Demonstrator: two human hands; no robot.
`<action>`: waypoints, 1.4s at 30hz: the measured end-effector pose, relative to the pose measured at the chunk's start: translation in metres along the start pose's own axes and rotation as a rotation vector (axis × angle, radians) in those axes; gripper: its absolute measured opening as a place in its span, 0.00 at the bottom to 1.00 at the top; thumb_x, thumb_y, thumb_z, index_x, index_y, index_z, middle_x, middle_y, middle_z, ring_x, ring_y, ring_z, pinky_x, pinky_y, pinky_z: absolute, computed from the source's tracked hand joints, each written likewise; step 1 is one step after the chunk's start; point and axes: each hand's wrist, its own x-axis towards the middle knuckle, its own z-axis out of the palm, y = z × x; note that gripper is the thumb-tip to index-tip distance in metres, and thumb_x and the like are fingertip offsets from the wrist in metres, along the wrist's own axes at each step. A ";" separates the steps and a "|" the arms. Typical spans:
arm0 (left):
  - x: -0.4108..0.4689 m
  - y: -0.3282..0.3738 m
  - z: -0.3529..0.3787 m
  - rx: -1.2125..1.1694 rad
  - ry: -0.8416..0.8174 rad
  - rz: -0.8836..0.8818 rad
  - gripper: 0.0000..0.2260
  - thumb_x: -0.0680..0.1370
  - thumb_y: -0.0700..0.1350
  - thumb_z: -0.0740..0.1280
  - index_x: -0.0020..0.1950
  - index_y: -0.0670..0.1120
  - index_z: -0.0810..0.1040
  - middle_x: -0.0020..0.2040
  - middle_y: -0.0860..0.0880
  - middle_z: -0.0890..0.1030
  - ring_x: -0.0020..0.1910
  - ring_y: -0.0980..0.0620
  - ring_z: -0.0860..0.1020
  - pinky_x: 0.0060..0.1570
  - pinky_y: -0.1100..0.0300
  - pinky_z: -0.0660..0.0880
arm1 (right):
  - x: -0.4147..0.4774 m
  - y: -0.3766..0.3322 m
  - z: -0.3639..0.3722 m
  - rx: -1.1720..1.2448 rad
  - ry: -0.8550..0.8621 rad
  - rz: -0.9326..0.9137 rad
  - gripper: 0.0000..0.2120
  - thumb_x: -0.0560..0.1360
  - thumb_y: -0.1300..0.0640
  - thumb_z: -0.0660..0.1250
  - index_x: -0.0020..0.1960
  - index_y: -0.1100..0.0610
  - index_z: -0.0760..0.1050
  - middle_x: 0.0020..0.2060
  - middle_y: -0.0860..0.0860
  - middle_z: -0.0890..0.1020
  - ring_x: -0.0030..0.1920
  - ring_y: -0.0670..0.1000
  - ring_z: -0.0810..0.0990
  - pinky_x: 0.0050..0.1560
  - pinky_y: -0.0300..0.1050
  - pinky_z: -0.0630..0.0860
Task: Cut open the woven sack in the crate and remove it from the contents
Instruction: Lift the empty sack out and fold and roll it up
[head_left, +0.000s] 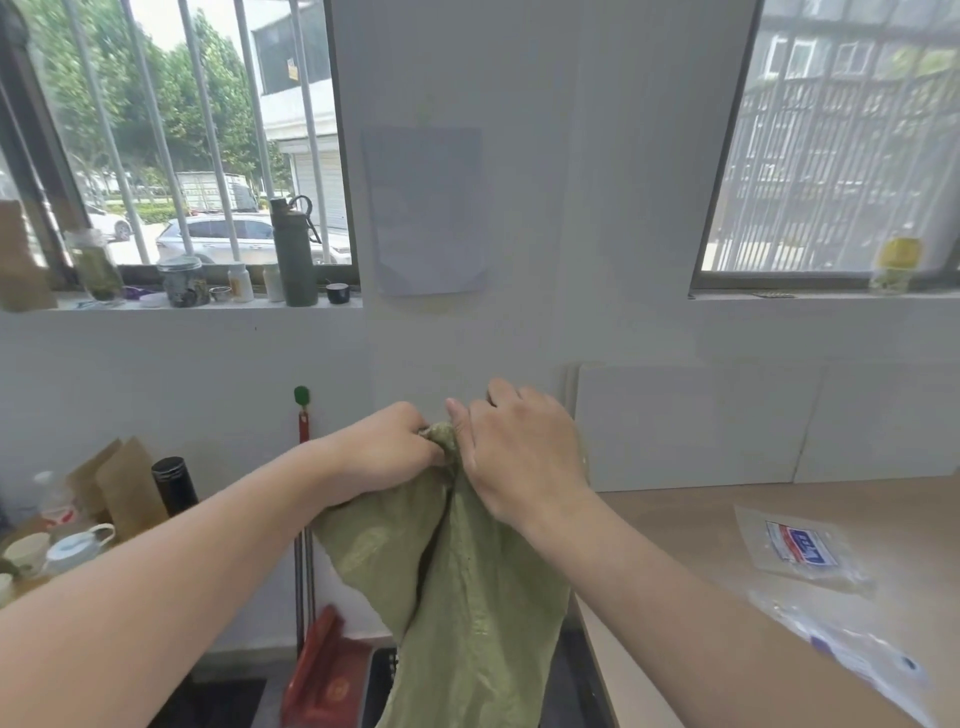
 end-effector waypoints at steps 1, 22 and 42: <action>0.000 0.003 -0.002 -0.045 -0.006 -0.016 0.13 0.78 0.41 0.70 0.33 0.43 0.78 0.28 0.48 0.77 0.29 0.50 0.76 0.29 0.62 0.72 | 0.001 0.000 0.002 -0.005 0.033 0.004 0.27 0.83 0.47 0.52 0.36 0.57 0.81 0.35 0.56 0.80 0.33 0.61 0.78 0.34 0.51 0.70; -0.016 -0.028 0.024 0.888 0.425 0.545 0.16 0.65 0.40 0.69 0.44 0.48 0.63 0.35 0.48 0.75 0.31 0.45 0.76 0.30 0.56 0.67 | 0.027 0.008 0.009 0.858 -0.589 0.546 0.18 0.80 0.51 0.56 0.32 0.53 0.66 0.28 0.49 0.70 0.31 0.52 0.69 0.33 0.47 0.63; -0.012 0.008 -0.003 0.286 -0.105 0.224 0.11 0.78 0.47 0.66 0.37 0.47 0.76 0.36 0.52 0.81 0.37 0.51 0.79 0.40 0.57 0.76 | -0.011 0.015 -0.004 0.092 0.028 0.007 0.30 0.84 0.45 0.47 0.33 0.54 0.77 0.26 0.55 0.80 0.27 0.61 0.80 0.29 0.46 0.59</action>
